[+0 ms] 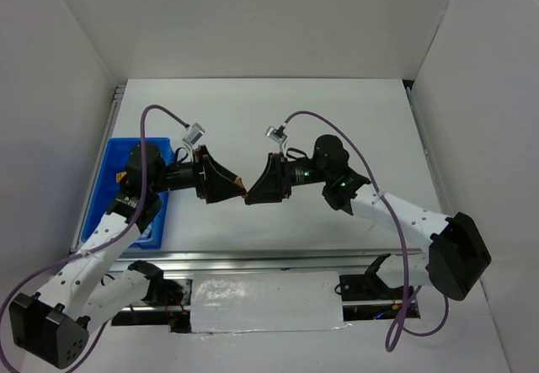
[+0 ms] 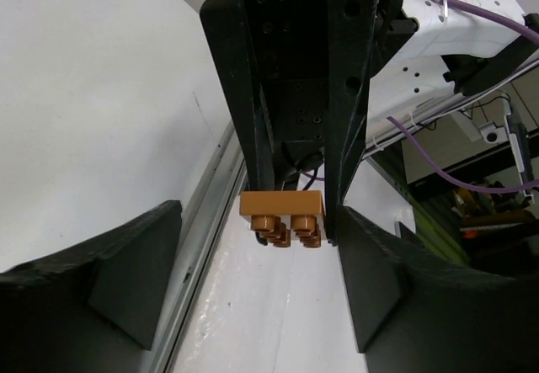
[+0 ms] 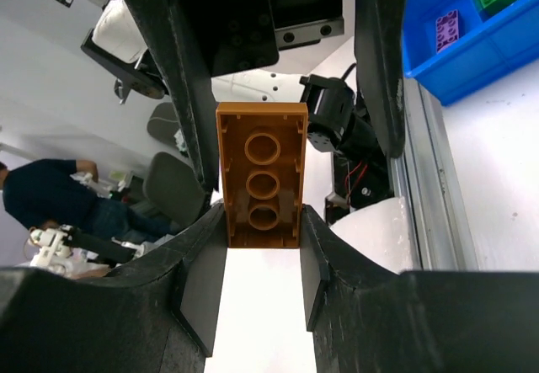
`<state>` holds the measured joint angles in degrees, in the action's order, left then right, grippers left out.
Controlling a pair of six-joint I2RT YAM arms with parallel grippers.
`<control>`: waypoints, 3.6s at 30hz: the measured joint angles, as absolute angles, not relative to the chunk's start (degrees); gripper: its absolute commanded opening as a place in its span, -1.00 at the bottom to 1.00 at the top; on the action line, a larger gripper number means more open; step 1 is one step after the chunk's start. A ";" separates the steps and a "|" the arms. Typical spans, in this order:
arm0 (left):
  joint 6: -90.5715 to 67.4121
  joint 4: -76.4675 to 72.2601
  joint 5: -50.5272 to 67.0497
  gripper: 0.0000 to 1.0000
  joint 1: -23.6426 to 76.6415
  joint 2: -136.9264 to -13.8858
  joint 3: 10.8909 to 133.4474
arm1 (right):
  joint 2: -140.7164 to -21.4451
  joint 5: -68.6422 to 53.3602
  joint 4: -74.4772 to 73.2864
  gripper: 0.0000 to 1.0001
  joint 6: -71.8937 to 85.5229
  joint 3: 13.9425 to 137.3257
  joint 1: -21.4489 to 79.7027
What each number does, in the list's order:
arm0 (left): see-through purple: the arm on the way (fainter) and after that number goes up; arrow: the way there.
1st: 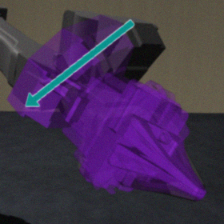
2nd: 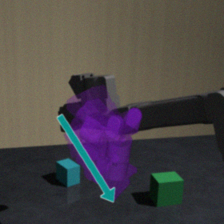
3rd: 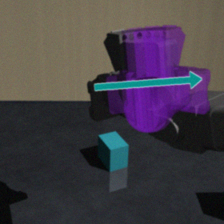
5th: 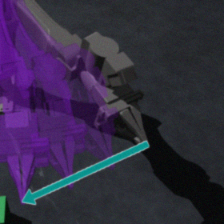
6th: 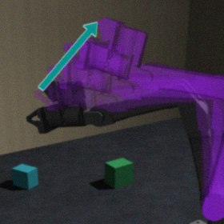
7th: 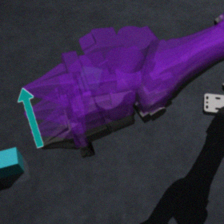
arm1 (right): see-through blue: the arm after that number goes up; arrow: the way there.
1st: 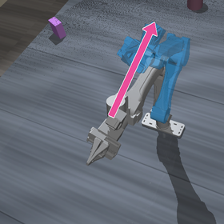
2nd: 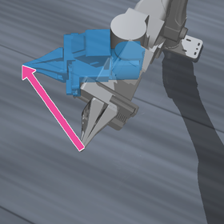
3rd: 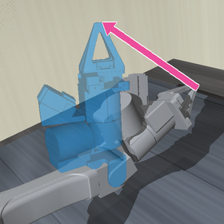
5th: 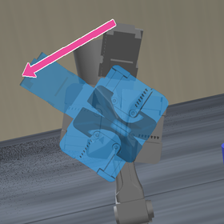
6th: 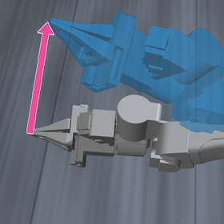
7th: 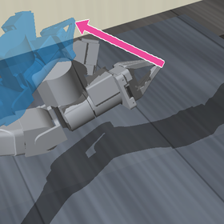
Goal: Sort the legos into containers by color
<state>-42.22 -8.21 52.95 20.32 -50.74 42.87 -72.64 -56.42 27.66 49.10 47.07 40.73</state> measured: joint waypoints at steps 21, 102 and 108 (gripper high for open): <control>-44.73 -8.73 49.56 -1.00 21.63 -55.02 46.52 | -72.90 -53.30 22.63 0.99 41.82 48.25 40.27; -42.48 -6.98 -20.18 -1.00 -14.57 -89.45 54.85 | -46.30 -23.68 -8.62 0.99 25.26 35.20 26.94; -42.46 -5.93 -19.73 -1.00 -14.57 -89.97 55.83 | -46.30 -23.70 -8.60 0.99 25.26 35.18 26.94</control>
